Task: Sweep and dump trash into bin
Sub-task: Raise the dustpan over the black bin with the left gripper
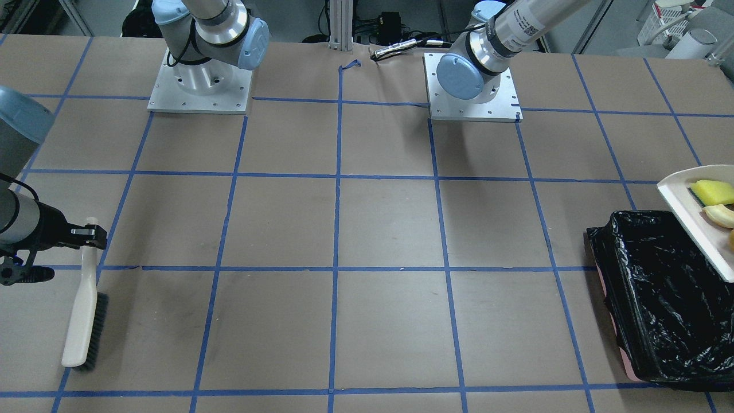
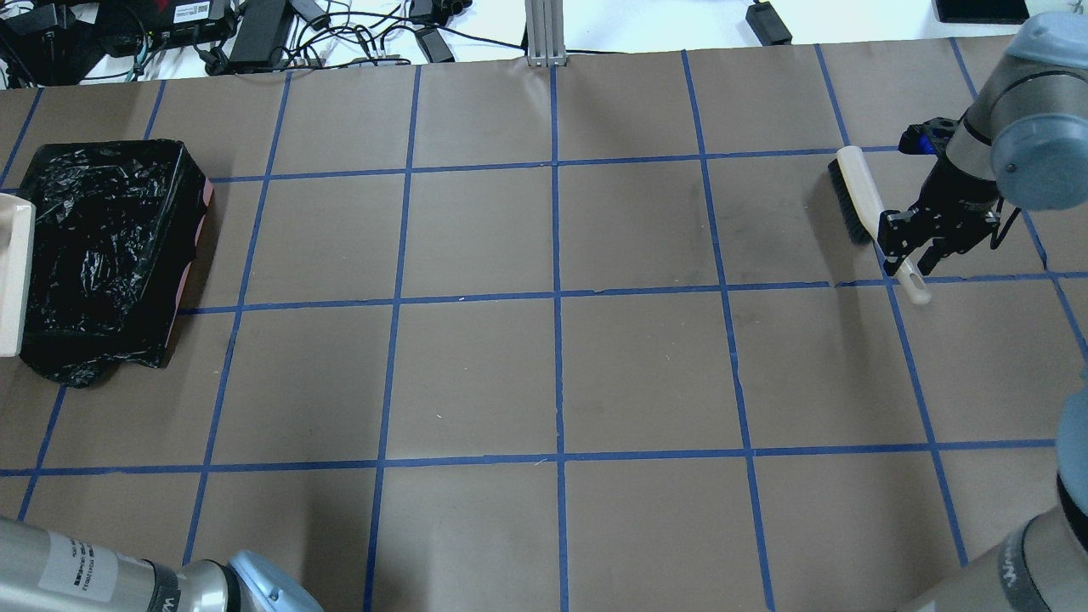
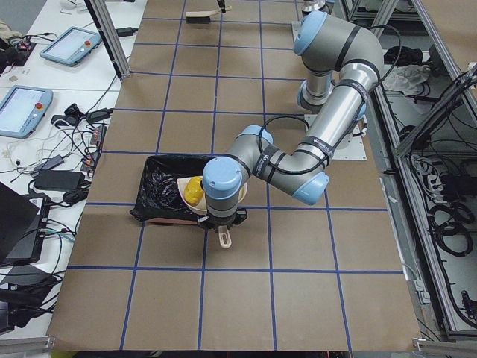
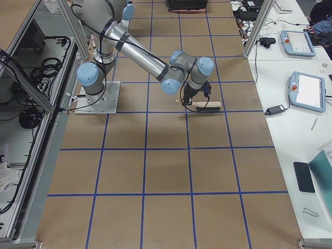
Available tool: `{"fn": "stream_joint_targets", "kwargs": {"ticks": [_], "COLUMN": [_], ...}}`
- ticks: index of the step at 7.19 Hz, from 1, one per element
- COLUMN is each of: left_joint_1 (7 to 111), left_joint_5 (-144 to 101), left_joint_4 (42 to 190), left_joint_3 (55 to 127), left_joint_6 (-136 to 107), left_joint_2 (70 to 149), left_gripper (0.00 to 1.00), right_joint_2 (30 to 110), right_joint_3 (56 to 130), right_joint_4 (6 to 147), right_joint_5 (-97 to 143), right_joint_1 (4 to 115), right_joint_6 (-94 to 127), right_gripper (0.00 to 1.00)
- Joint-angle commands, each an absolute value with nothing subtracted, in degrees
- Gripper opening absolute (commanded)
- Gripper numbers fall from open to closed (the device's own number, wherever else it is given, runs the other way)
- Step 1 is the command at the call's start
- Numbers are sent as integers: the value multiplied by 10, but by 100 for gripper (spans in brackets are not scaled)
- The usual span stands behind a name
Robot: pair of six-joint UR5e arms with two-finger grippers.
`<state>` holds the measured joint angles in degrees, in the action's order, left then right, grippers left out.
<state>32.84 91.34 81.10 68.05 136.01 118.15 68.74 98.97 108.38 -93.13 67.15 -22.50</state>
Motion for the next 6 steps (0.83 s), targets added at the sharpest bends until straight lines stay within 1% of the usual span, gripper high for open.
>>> {"fn": "stream_joint_targets", "kwargs": {"ticks": [1,2,4,6], "left_joint_1": [345,371,385,387], "left_joint_5": [961,1004,1029,1042], "left_joint_4": [810,809,800,800], "left_joint_3": [662,659,656,645], "left_joint_6": [1362,1361,1361,1363], "left_joint_2": [1200,1200,1199,1203], "left_gripper": [0,0,0,0], "right_joint_2": [689,691,707,763], "right_joint_3": [988,984,969,950], "right_joint_4": [1085,1085,1084,1078], "right_joint_5": [-940,-973,-967,-961], "right_joint_1": [671,671,671,675], "right_joint_6": [-223,-223,-230,-225], "right_gripper": [100,100,100,100]}}
